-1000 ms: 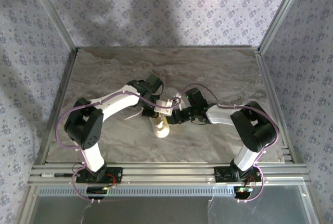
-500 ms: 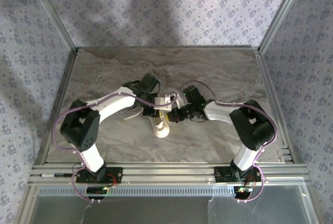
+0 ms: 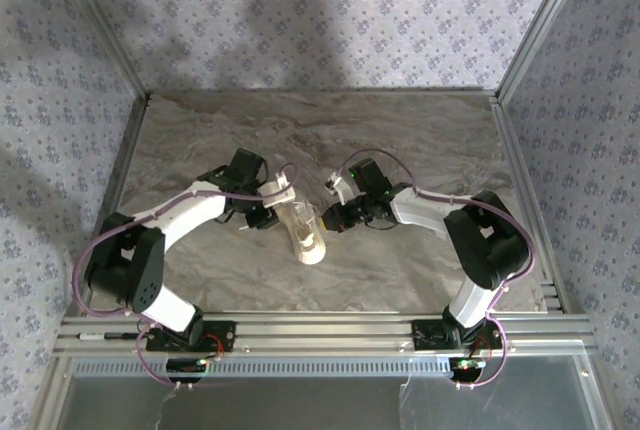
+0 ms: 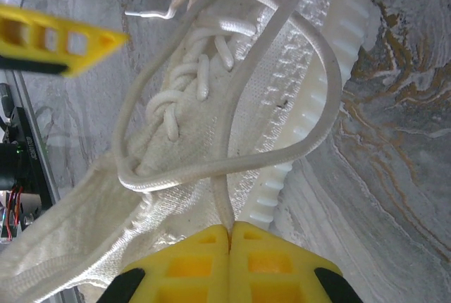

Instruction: Tie the shoes

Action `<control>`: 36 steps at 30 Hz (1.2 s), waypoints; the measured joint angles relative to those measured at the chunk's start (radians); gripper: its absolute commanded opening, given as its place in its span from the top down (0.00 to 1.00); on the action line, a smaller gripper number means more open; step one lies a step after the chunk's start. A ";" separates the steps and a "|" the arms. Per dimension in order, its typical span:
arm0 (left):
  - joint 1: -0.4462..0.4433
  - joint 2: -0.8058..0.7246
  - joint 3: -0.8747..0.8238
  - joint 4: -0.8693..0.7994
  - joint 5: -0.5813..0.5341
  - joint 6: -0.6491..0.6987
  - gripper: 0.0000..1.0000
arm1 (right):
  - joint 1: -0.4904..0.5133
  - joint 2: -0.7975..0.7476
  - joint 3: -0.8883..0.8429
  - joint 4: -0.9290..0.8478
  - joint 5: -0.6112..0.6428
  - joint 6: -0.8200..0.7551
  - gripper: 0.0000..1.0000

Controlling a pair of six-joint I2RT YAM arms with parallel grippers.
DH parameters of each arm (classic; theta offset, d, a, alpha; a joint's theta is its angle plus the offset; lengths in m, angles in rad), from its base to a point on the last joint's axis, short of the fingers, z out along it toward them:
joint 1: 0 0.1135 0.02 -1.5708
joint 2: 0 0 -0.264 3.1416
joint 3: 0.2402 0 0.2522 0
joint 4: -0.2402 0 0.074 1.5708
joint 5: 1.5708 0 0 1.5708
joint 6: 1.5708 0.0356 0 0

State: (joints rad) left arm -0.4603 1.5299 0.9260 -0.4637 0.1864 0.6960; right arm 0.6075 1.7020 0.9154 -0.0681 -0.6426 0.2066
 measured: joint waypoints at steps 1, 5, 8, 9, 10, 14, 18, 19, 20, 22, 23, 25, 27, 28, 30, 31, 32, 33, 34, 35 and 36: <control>0.000 0.011 -0.006 -0.004 -0.004 -0.007 0.50 | 0.000 0.000 0.005 -0.006 0.000 -0.005 1.00; 0.000 0.065 -0.009 0.006 -0.029 -0.028 0.51 | 0.000 0.000 0.011 -0.022 0.001 -0.014 1.00; 0.000 0.126 -0.004 0.023 -0.054 -0.029 0.52 | 0.000 0.000 0.012 -0.029 0.001 -0.017 1.00; 0.000 0.147 -0.002 0.026 -0.054 -0.034 0.55 | 0.000 0.000 0.012 -0.032 0.001 -0.017 1.00; 0.000 0.160 0.016 0.015 -0.050 -0.037 0.62 | 0.000 0.000 0.013 -0.036 0.001 -0.018 1.00; -0.002 0.187 0.047 0.016 -0.048 -0.044 0.91 | -0.002 0.000 0.013 -0.056 0.012 -0.024 1.00; 0.012 0.157 0.043 0.022 -0.086 -0.058 1.00 | -0.026 -0.024 0.013 -0.102 0.034 -0.034 1.00; 0.023 0.132 0.037 0.022 -0.100 -0.064 1.00 | -0.038 -0.038 0.012 -0.116 0.039 -0.037 1.00; 0.037 0.096 0.030 0.019 -0.111 -0.068 1.00 | -0.053 -0.057 0.012 -0.132 0.047 -0.042 1.00; 0.068 0.000 0.020 0.006 -0.138 -0.082 1.00 | -0.079 -0.097 0.012 -0.166 0.065 -0.057 1.00; 0.083 -0.058 0.019 -0.005 -0.152 -0.089 1.00 | -0.092 -0.121 0.012 -0.186 0.080 -0.068 1.00; 0.108 -0.159 0.019 -0.019 -0.183 -0.107 1.00 | -0.109 -0.161 0.012 -0.225 0.112 -0.085 1.00; 0.126 -0.255 0.019 -0.035 -0.219 -0.134 1.00 | -0.124 -0.194 0.013 -0.266 0.151 -0.097 1.00; 0.131 -0.297 0.017 -0.042 -0.235 -0.149 1.00 | -0.132 -0.208 0.014 -0.284 0.174 -0.100 1.00; 0.142 -0.375 0.009 -0.050 -0.263 -0.187 1.00 | -0.157 -0.234 0.021 -0.319 0.230 -0.099 1.00; 0.146 -0.400 0.003 -0.053 -0.270 -0.201 1.00 | -0.172 -0.246 0.025 -0.330 0.255 -0.097 1.00; 0.152 -0.425 -0.001 -0.061 -0.278 -0.218 1.00 | -0.191 -0.259 0.030 -0.337 0.280 -0.091 1.00; 0.157 -0.441 -0.003 -0.067 -0.282 -0.235 1.00 | -0.209 -0.271 0.036 -0.343 0.301 -0.083 1.00; 0.160 -0.449 -0.003 -0.071 -0.285 -0.247 1.00 | -0.225 -0.283 0.042 -0.346 0.320 -0.074 1.00; 0.163 -0.455 -0.003 -0.076 -0.286 -0.265 1.00 | -0.242 -0.297 0.048 -0.348 0.342 -0.064 1.00; 0.165 -0.455 -0.003 -0.084 -0.288 -0.281 1.00 | -0.258 -0.308 0.053 -0.349 0.362 -0.055 1.00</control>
State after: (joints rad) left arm -0.2955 1.0748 0.9234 -0.5476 -0.1020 0.4149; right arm 0.3496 1.3937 0.9684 -0.4168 -0.2806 0.1516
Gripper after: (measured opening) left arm 0.044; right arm 0.044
